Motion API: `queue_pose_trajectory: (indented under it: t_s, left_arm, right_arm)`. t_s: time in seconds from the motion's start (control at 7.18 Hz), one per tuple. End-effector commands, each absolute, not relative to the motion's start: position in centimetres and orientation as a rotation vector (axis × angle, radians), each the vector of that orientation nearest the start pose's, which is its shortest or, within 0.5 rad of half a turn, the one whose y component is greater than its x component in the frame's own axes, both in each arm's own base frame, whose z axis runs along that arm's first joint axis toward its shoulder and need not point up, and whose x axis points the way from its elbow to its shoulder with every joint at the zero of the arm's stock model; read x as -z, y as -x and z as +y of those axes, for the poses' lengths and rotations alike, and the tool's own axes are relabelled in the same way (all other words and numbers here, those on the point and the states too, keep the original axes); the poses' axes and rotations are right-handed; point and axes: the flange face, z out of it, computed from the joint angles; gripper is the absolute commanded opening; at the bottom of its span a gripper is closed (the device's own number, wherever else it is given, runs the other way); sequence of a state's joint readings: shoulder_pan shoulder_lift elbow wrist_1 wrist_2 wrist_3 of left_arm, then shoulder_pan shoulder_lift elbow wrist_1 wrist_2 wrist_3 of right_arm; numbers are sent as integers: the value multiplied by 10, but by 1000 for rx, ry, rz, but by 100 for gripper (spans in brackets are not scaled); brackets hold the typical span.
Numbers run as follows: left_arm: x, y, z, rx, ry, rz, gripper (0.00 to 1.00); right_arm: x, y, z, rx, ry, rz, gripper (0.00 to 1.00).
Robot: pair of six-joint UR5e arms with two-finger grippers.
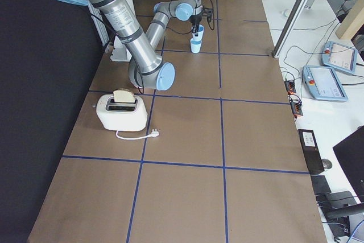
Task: Stack blue cups with both arms
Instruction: 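Carry the held cup with the right gripper over the center cup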
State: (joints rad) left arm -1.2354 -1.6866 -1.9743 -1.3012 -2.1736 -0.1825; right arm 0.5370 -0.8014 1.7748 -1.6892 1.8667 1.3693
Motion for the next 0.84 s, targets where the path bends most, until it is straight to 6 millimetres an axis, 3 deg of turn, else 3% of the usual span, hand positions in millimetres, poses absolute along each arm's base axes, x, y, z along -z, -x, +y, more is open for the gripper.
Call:
queue_pose_trajectory:
  t_s: [0.0,0.42,0.56,0.7]
  left_arm:
    - [-445,-91,-504,-219,-83,643,100]
    - [-445,-91,-504,-217,-84,643,100]
    - [-445,-91,-504,-216,-83,643,100]
    - [-445,-91,-504,-216,-83,643,100]
  right_arm:
    - [-128,520,-418,-176,-51,-888,0]
    - [-129,526,-413,-169,-52,-882,3]
    - [-127,526,-413,-168,-54,-886,7]
    - [-124,526,-413,-167,-55,-892,19]
